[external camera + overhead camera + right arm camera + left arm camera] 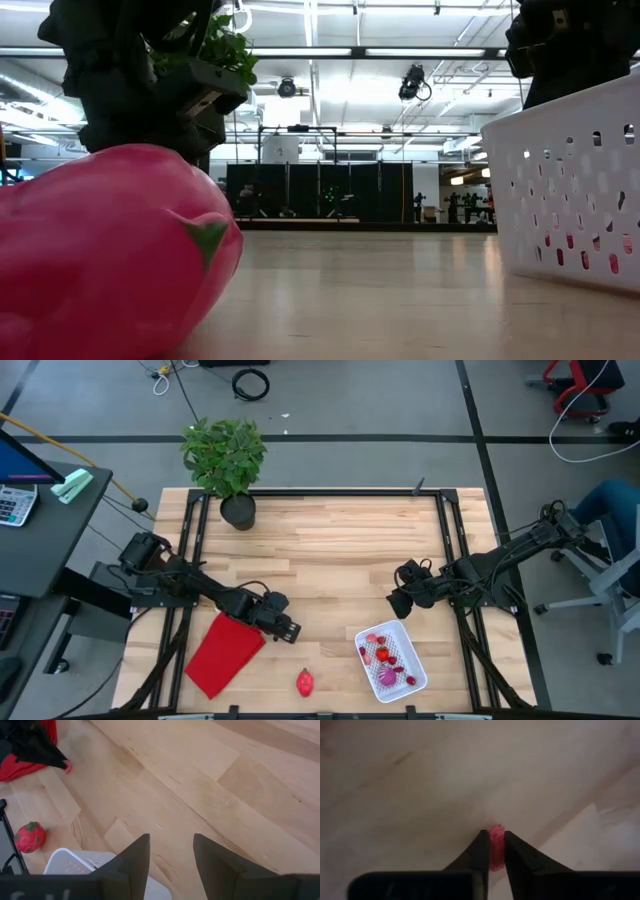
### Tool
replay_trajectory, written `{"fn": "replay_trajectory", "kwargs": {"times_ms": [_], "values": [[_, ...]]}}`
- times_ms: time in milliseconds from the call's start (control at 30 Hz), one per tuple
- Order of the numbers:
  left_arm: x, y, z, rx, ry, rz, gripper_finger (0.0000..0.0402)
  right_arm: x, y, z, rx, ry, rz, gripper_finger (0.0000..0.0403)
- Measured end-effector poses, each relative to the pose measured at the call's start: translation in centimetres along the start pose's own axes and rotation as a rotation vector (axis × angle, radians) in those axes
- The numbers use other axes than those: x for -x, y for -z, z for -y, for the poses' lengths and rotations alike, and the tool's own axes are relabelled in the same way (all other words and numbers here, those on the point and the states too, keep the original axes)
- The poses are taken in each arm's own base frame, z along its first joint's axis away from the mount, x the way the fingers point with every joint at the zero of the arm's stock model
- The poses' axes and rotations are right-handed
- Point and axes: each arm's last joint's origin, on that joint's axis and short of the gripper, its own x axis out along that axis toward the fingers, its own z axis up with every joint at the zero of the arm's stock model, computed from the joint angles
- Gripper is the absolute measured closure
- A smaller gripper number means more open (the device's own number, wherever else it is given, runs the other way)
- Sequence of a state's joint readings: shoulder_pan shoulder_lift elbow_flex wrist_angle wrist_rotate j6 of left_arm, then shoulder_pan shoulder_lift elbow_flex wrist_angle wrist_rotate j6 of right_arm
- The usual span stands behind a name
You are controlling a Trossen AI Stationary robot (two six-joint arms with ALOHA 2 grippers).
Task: Pick and placing Produce into tupperware
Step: Put the peach into the white basket
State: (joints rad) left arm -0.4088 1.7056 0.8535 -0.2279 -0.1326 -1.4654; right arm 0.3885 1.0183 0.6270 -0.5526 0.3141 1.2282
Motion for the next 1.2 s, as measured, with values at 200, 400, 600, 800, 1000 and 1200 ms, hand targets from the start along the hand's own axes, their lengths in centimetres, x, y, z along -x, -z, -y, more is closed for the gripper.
{"fn": "replay_trajectory", "kwargs": {"times_ms": [200,400,600,800,1000,1200], "values": [[0.4,-0.6,2.7,0.043,0.280,0.124,0.0378,0.0,-0.1,0.0,0.001,0.012,0.035,0.0243],[2.9,-2.3,7.4,0.023,0.605,0.308,0.0378,0.0,-0.1,0.0,0.001,0.017,0.049,0.0243],[8.9,-5.0,14.2,-0.261,0.696,0.497,0.0380,0.0,-0.1,0.0,0.000,0.018,0.049,0.0243],[13.1,-7.4,16.9,-0.487,0.481,0.550,0.0376,0.0,-0.1,0.0,-0.027,0.016,0.050,0.0243],[10.6,-8.2,18.1,-0.534,0.383,0.527,0.0379,0.0,-0.2,0.0,-0.038,0.010,0.052,0.0243],[4.2,-6.7,19.6,-0.559,0.360,0.407,0.0376,0.0,-0.2,0.0,-0.038,0.010,0.052,0.0243]]}}
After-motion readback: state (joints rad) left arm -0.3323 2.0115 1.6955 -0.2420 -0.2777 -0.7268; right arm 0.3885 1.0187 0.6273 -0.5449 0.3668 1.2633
